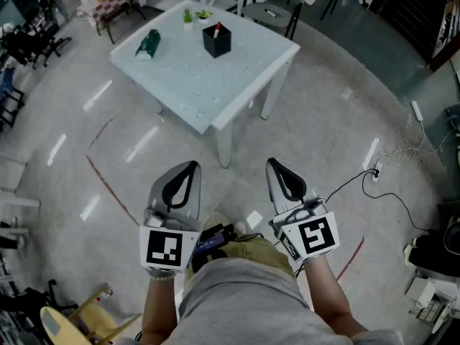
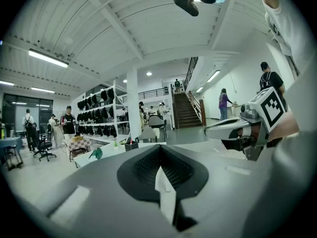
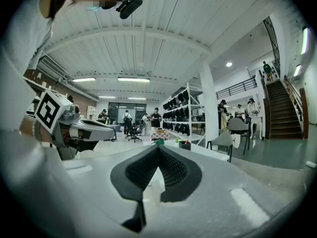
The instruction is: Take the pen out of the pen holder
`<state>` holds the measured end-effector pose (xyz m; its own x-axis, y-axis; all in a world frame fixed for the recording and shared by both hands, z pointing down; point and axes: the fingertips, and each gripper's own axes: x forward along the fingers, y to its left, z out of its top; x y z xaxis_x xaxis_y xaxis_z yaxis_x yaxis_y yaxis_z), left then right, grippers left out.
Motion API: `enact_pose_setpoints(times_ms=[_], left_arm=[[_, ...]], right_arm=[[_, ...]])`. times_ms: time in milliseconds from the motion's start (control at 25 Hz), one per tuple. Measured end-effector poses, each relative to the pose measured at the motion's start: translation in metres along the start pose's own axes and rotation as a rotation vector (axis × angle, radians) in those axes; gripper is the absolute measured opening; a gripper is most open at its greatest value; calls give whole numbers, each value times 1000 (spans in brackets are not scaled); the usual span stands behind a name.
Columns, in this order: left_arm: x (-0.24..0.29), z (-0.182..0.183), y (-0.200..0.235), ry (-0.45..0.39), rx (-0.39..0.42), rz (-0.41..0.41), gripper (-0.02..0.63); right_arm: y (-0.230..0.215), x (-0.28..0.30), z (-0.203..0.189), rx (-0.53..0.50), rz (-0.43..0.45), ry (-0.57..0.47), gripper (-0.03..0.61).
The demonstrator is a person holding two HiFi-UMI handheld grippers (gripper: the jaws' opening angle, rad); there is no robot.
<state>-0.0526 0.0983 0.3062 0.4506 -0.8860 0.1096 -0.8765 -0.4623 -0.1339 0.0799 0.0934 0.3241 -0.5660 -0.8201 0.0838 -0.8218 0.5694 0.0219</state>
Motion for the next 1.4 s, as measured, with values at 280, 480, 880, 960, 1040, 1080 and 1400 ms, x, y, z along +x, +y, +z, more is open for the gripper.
enact_pose_setpoints(times_ms=[280, 480, 880, 960, 1040, 1080, 1400], left_arm=[[2, 0, 2, 1, 2, -4, 12], [3, 1, 3, -3, 7, -10, 12], [5, -3, 4, -4, -10, -1, 11], [5, -2, 4, -8, -15, 3, 4], [7, -1, 3, -13, -22, 0, 19], [7, 0, 2, -18, -26, -4, 34], [8, 3, -7, -33, -17, -24, 118]], right_arm=[[0, 3, 2, -2, 0, -4, 2], [3, 4, 2, -3, 6, 1, 2], [1, 8, 1, 32, 12, -4, 2], [0, 9, 1, 31, 12, -3, 5], [0, 9, 0, 33, 16, -2, 48], [0, 10, 0, 38, 19, -4, 66], [-2, 5, 0, 52, 23, -12, 117]])
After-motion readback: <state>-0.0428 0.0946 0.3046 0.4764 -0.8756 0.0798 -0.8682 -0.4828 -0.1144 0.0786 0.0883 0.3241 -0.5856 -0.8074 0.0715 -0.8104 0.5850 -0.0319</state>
